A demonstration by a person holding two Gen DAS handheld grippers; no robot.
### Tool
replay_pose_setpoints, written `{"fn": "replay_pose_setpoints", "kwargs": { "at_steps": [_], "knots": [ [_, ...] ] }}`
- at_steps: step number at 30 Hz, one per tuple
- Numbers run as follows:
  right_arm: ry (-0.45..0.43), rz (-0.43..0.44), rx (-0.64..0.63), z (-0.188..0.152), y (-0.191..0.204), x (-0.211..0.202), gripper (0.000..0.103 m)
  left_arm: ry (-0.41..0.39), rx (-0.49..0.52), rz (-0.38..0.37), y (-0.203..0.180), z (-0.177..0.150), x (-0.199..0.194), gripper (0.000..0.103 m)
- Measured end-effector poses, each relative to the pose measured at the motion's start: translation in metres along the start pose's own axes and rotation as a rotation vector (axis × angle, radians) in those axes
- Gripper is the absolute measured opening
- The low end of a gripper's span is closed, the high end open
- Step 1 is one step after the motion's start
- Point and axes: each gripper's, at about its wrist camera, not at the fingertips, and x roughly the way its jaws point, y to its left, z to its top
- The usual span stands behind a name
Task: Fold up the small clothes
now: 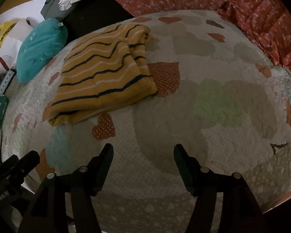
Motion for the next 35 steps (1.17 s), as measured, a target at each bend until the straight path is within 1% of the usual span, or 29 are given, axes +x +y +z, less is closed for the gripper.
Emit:
{"fn": "replay_pose_setpoints", "kwargs": {
  "at_steps": [22,29,35],
  "knots": [
    [-0.007,-0.016,-0.025,-0.003,0.007,-0.001,0.072,0.018,-0.009,-0.013,0.003,-0.001,0.003,0.103],
    [-0.005,-0.019,-0.036,-0.003,0.007,-0.001,0.072,0.054,-0.042,-0.042,0.01,-0.001,0.009,0.103],
    [0.006,-0.022,-0.038,-0.002,0.006,0.002,0.072,0.066,-0.042,-0.031,0.01,-0.001,0.012,0.103]
  ]
}}
